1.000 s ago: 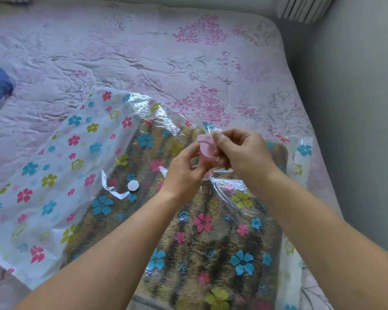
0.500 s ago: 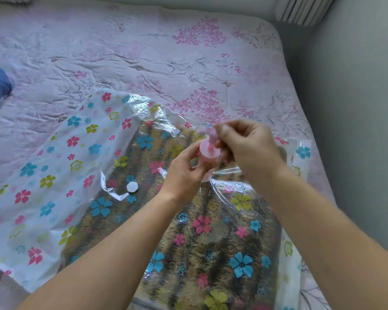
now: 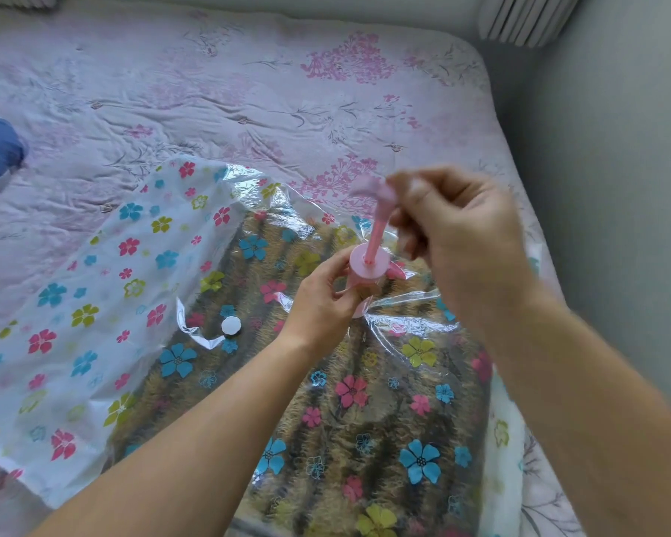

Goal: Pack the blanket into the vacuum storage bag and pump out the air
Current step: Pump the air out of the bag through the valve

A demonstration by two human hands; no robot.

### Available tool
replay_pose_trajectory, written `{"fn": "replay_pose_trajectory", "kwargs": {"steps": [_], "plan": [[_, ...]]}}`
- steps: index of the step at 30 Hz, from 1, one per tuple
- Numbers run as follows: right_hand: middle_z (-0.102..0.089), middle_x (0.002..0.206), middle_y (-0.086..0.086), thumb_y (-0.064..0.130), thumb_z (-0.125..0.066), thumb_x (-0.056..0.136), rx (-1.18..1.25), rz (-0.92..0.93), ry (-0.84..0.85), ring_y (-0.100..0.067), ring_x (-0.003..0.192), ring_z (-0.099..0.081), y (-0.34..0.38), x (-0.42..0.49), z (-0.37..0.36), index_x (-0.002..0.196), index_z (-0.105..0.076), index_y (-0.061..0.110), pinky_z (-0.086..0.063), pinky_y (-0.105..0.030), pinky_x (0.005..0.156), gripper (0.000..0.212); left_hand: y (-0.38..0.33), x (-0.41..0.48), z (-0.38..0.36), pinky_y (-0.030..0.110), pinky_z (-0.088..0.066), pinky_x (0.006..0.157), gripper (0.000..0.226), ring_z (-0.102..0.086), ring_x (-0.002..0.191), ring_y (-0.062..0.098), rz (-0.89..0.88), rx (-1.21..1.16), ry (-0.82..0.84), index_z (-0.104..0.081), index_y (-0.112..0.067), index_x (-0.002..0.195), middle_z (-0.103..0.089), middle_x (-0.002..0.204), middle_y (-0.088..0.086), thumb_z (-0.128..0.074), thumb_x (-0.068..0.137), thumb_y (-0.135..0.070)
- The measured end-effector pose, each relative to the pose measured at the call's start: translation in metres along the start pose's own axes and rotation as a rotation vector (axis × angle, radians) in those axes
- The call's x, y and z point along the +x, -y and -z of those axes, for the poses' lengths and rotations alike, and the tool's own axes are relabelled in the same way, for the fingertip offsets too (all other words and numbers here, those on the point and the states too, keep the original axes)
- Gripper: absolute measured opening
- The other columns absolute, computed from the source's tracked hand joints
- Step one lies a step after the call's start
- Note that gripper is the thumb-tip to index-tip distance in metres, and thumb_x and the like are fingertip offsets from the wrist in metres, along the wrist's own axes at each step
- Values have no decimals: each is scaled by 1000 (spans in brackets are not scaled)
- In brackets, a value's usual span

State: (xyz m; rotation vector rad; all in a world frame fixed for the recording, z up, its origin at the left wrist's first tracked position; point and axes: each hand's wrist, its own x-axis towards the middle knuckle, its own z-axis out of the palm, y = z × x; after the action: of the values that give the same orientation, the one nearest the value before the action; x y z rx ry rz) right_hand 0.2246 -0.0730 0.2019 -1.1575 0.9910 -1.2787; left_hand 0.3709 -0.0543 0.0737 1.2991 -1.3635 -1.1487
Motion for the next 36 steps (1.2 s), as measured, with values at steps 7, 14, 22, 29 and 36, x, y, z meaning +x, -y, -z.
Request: {"fn": "replay_pose_trajectory", "kwargs": {"steps": [7,14,22,29,36], "plan": [[-65,61,-3,12,-65,98,-209,-310,-25,-10,45,-52,-40,-6,3,89,-69,-3,-45,-23,46,17,4,-1,4,4,-48,81,32,-69,101,-5,11,-8,4,-71,-21,125,-77,110,-13,-75,94,-14],[-64,60,-4,14,-71,92,190,82,122,-13,41,-49,33,8,5,82,-75,9,-40,-21,44,12,2,-1,3,1,-46,85,43,-65,111,-9,16,-13,22,-68,-35,128,-72,116,-27,-75,93,-11],[-65,61,-2,13,-66,97,-163,-350,-18,-10,44,-52,-53,-5,4,84,-70,6,-44,-23,46,15,7,-1,6,9,-51,82,28,-70,107,2,25,-47,8,-72,-24,122,-77,110,-10,-75,94,-19],[-63,60,-3,16,-71,91,182,-35,151,-10,40,-48,22,5,7,83,-73,5,-39,-21,43,14,5,-1,3,4,-47,87,43,-67,109,-7,2,-42,23,-68,-29,131,-74,121,-19,-76,93,-10],[-63,61,-4,11,-65,97,-28,-246,14,-13,44,-48,-35,-4,5,84,-70,6,-43,-23,43,15,7,-2,2,6,-48,85,37,-69,106,-5,-1,-64,6,-70,-24,128,-76,116,-14,-76,93,-11]]}}
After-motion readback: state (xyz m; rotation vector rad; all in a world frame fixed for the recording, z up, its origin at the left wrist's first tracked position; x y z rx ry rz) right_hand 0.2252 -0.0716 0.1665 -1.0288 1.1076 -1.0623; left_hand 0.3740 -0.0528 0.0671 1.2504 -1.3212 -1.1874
